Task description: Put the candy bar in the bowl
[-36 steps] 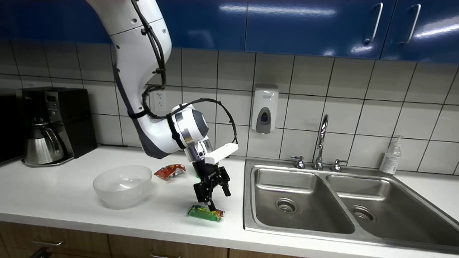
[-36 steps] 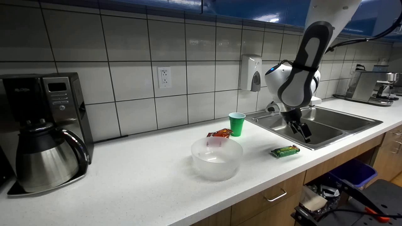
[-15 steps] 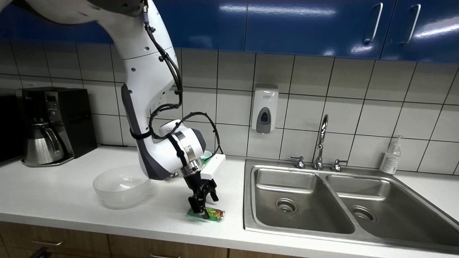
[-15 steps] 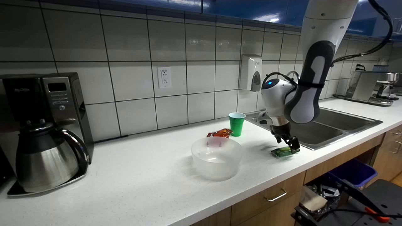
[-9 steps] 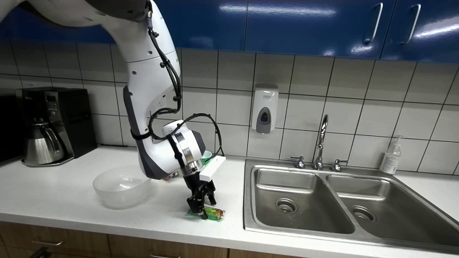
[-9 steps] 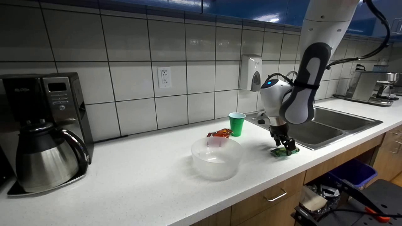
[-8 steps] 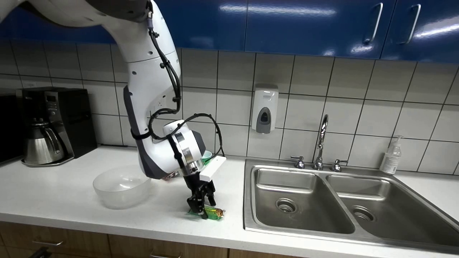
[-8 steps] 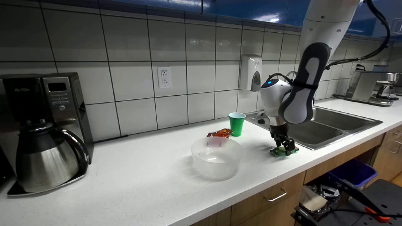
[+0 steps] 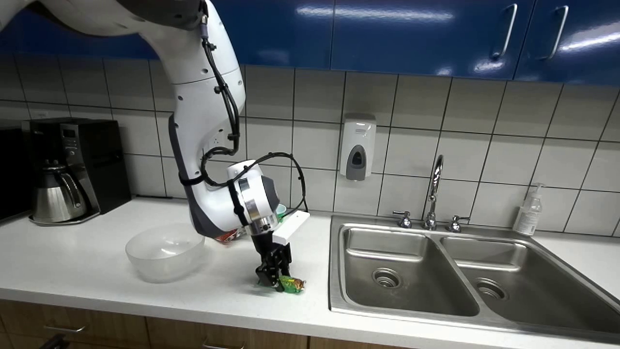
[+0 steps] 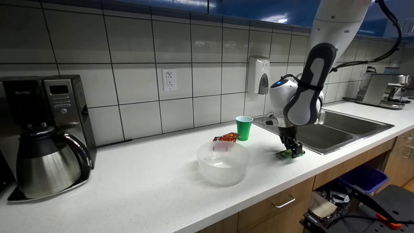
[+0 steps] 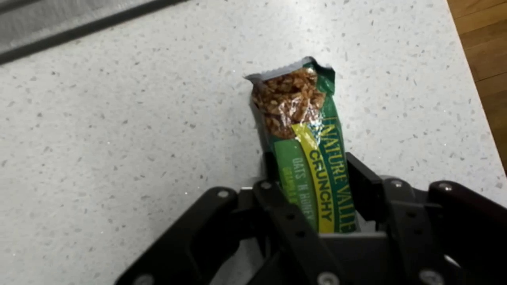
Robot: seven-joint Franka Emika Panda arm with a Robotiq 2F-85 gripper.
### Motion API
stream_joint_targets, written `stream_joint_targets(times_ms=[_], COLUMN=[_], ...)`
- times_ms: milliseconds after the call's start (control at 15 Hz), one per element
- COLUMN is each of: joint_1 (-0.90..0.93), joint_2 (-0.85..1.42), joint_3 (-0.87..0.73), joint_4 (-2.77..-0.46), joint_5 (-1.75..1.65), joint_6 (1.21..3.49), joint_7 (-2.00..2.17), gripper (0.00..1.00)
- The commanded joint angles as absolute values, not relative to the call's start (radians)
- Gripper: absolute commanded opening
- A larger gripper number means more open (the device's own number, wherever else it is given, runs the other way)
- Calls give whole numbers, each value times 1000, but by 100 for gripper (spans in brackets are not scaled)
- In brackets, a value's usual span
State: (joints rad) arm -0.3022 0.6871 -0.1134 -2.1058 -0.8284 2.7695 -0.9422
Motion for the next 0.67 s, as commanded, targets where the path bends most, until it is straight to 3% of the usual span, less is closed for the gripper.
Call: stream_joint_targets(times_ms=[0, 600], joint_1=[-327, -319], joint_2=[658, 529], joint_3=[-100, -164], joint_4=[-2122, -2237], joint_5=[-766, -743], joint_6=[2750, 2808], joint_7=[-983, -950], gripper=[17, 17])
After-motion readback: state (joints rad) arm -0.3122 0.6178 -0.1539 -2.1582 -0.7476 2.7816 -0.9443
